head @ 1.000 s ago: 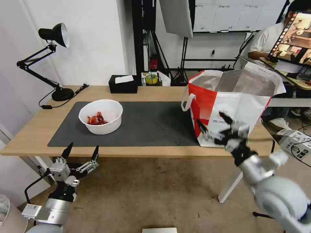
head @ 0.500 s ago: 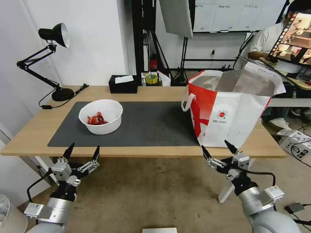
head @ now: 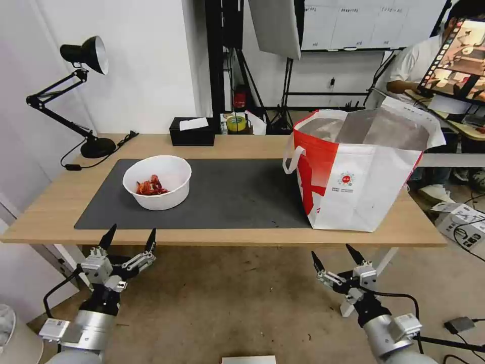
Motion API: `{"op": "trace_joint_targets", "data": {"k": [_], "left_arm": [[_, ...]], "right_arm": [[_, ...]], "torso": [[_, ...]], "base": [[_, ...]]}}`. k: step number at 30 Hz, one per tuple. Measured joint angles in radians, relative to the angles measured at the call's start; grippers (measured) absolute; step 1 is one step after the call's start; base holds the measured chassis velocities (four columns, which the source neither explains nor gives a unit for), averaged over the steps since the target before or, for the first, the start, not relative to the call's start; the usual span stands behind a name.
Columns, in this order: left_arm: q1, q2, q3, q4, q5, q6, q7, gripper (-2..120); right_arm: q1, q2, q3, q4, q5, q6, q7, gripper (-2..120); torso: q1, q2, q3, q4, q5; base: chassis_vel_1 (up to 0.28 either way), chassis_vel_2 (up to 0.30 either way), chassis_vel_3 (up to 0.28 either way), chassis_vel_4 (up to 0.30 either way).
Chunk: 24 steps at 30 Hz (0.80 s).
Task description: Pick up the trash from the table and place it into the takeout bag.
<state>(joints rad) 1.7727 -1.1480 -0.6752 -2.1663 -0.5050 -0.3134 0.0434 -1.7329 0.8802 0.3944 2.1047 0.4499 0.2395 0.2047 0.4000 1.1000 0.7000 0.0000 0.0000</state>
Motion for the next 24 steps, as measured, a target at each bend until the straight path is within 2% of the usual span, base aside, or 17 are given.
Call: {"op": "trace_joint_targets", "data": {"k": [6, 8, 9, 10, 12, 13, 16, 17, 20, 21, 22, 24], "left_arm": [[-0.017, 0.02, -0.006, -0.003, -0.015, 0.005, -0.003, 100], [-0.047, 0.051, -0.014, -0.006, -0.042, 0.023, -0.022, 100], [-0.079, 0.087, -0.02, -0.007, -0.067, 0.045, -0.04, 100], [-0.079, 0.087, -0.02, -0.007, -0.067, 0.045, -0.04, 100], [-0.151, 0.173, -0.032, -0.008, -0.131, 0.118, -0.082, 100], [-0.151, 0.173, -0.032, -0.008, -0.131, 0.118, -0.082, 100], [-0.235, 0.276, -0.021, -0.007, -0.223, 0.199, -0.149, 100], [-0.235, 0.276, -0.021, -0.007, -0.223, 0.199, -0.149, 100], [-0.399, 0.416, 0.046, 0.006, -0.413, 0.35, -0.279, 100], [-0.399, 0.416, 0.046, 0.006, -0.413, 0.35, -0.279, 100], [-0.432, 0.445, 0.056, 0.015, -0.461, 0.382, -0.301, 100], [-0.502, 0.504, 0.072, 0.03, -0.574, 0.476, -0.352, 100]], "right_arm": [[0.001, -0.001, 0.0, 0.0, 0.0, 0.0, 0.0, 100], [0.002, -0.001, 0.0, 0.0, 0.001, 0.0, 0.001, 100], [0.002, -0.001, 0.0, 0.0, 0.001, 0.0, 0.001, 100], [0.002, -0.001, 0.0, 0.0, 0.001, 0.0, 0.001, 100], [0.002, -0.001, 0.0, 0.0, 0.002, 0.0, 0.001, 100], [0.002, -0.001, 0.0, 0.0, 0.002, 0.0, 0.001, 100], [0.003, -0.001, 0.0, 0.001, 0.002, -0.001, 0.001, 100], [0.003, -0.001, 0.0, 0.001, 0.002, -0.001, 0.001, 100], [0.003, -0.001, 0.0, 0.002, 0.003, -0.002, 0.001, 100], [0.003, -0.001, 0.0, 0.002, 0.003, -0.002, 0.001, 100], [0.003, -0.002, 0.0, 0.002, 0.003, -0.002, 0.001, 100], [0.003, -0.002, 0.0, 0.002, 0.003, -0.002, 0.001, 100]], "torso": [[0.0, 0.0, 0.0, 0.0002, 0.0], [0.0, 0.0, 0.0, 0.0001, -0.0001], [0.0, 0.0, 0.0, 0.0001, -0.0001], [0.0, 0.0, 0.0, 0.0001, -0.0001], [0.0, 0.0, 0.0, 0.0, -0.0003], [0.0, 0.0, 0.0, 0.0, -0.0003], [0.0, 0.0, 0.0, -0.0001, 0.0001], [0.0, 0.0, 0.0, -0.0001, 0.0001], [0.0, 0.0, 0.0, -0.0002, 0.0001], [0.0, 0.0, 0.0, -0.0002, 0.0001], [0.0, 0.0, 0.0, -0.0005, -0.0003], [0.0, 0.0, 0.0, 0.0002, 0.0002]], "base": [[0.0, 0.0, 0.0, 0.0], [0.0, 0.0, 0.0, 0.0], [0.0, 0.0, 0.0, 0.0], [0.0, 0.0, 0.0, 0.0], [0.0, 0.0, 0.0, 0.0], [0.0, 0.0, 0.0, 0.0], [0.0, 0.0, 0.0, 0.0], [0.0, 0.0, 0.0, 0.0], [0.0, 0.0, 0.0, 0.0], [0.0, 0.0, 0.0, 0.0], [0.0, 0.0, 0.0, 0.0], [0.0, 0.0, 0.0, 0.0]]}}
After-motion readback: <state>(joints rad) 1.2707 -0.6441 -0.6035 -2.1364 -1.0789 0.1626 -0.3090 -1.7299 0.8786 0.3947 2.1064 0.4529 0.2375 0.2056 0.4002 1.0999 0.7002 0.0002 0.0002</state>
